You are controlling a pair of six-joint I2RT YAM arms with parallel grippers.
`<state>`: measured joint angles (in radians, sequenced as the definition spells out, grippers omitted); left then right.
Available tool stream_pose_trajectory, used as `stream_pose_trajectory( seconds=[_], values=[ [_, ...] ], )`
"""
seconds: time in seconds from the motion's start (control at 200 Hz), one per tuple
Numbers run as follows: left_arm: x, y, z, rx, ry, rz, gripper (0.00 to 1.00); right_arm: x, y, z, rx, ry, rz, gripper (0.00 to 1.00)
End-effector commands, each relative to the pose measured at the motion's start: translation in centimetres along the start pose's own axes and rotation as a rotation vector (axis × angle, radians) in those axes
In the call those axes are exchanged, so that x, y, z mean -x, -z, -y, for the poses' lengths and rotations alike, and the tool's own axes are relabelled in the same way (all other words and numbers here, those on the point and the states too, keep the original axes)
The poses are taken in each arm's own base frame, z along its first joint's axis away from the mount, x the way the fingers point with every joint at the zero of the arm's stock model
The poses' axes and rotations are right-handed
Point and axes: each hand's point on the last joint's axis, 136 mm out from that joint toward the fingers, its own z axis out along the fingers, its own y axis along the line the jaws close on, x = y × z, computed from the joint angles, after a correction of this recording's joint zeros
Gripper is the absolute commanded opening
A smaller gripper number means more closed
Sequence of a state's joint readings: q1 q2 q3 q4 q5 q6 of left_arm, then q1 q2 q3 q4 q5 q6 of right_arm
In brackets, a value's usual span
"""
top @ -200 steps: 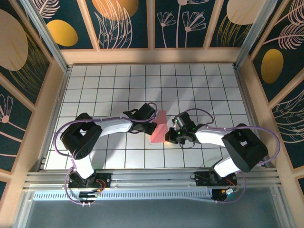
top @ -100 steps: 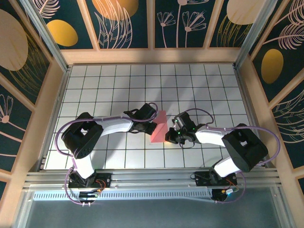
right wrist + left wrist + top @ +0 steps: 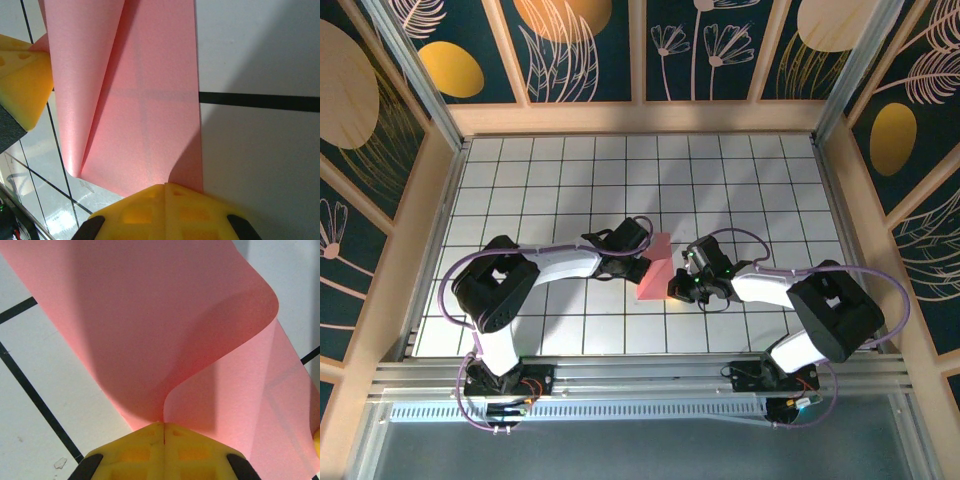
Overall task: Fold a paper plane with a square sheet of paper (fold left side to right side)
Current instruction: Fold the triangle a second time at the center of the table.
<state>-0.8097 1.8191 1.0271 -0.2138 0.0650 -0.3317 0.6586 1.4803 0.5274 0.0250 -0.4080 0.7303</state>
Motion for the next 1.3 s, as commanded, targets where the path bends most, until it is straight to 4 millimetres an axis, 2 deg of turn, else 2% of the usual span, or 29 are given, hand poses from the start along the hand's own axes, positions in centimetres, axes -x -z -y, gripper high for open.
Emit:
stream_pose_trajectory(
  seconds=[0.0, 0.32, 0.576, 0.776, 0.966, 1.296],
  values=[
    [0.3, -0.4, -0.5, 0.022, -0.013, -0.007, 0.0, -2.0, -0.5, 3.1, -0.115, -0.024, -0.059, 0.0],
    [-0.5, -1.2, -0.6, 0.018, -0.009, -0.029, 0.0, -1.6, -0.4, 2.4, -0.094, -0.015, -0.053, 0.0],
    [-1.0, -1.5, -0.6, 0.014, -0.005, -0.046, 0.0, 1.0, 1.9, -2.7, 0.095, 0.017, 0.029, 0.0],
    [-1.0, -1.4, -0.5, 0.007, -0.007, -0.043, 0.0, 3.3, 3.4, -5.4, 0.245, 0.003, 0.144, 0.0],
    [-1.0, -1.4, -0.5, 0.008, -0.01, -0.046, 0.0, 4.6, 2.4, -6.4, 0.268, -0.005, 0.168, 0.0],
    [-1.0, -1.4, -0.5, 0.004, -0.012, -0.047, 0.0, 5.4, 0.0, -7.3, 0.277, 0.004, 0.143, 0.0]
  ],
)
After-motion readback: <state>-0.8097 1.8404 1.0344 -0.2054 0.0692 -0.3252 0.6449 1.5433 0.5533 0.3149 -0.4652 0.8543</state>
